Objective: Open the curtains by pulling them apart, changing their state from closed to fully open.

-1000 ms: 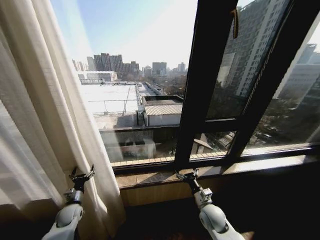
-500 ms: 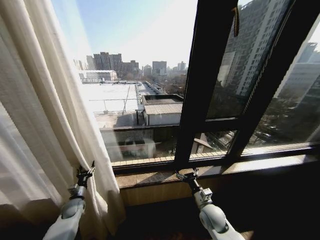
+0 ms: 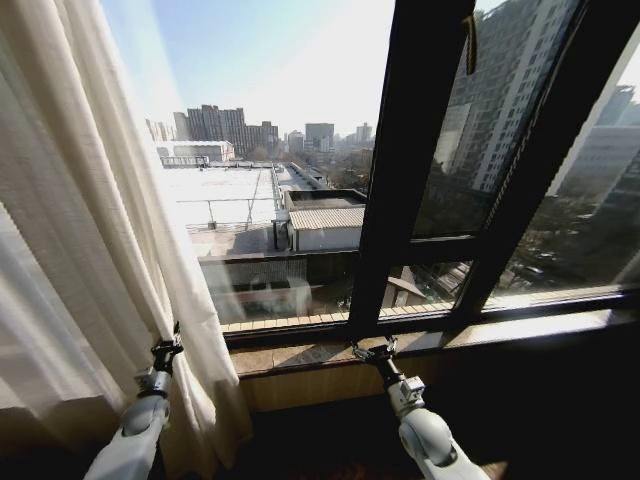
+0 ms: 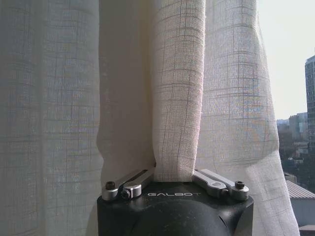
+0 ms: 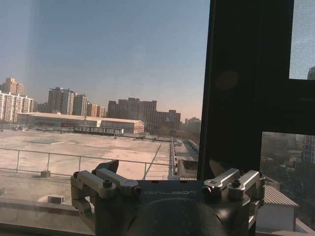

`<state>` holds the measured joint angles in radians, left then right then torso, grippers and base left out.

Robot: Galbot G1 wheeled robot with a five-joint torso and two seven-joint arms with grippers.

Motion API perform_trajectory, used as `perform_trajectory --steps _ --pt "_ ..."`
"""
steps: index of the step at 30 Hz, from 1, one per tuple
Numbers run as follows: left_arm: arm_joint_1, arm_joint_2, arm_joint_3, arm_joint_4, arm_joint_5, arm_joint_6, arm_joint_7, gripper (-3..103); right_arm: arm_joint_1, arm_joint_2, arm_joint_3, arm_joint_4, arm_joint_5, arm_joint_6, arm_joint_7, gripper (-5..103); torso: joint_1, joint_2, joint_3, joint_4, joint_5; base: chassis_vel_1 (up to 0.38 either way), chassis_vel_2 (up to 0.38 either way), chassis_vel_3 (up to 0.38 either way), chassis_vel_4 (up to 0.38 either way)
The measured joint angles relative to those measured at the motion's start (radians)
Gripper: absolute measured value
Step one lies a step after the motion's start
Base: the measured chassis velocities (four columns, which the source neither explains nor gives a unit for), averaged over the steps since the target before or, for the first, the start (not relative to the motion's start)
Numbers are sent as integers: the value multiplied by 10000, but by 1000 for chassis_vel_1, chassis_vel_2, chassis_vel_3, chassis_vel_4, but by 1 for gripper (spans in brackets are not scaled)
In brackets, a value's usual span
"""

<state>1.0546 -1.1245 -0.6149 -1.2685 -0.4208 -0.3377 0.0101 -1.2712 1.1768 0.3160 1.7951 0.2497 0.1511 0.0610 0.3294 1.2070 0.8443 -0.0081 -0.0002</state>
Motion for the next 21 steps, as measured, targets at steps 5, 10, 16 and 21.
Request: perform_trajectory --steps 5,10,16,21 --pt "146 50 -198 -58 -33 -13 -1 1 0 0 0 0 0 0 0 100 0 0 0 0 -1 0 0 0 0" --pt "300 89 -330 -79 -114 -70 -3 1 0 0 0 0 0 0 0 100 0 0 0 1 0 6 10 -3 -6" --pt "413 98 -423 -90 -174 -121 -4 1 0 0 1 -1 0 0 0 100 0 1 0 -1 0 72 85 -89 -88" --pt "495 134 -532 -119 -192 -168 -3 1 0 0 0 0 0 0 0 100 0 1 -1 0 2 157 167 -145 -161"
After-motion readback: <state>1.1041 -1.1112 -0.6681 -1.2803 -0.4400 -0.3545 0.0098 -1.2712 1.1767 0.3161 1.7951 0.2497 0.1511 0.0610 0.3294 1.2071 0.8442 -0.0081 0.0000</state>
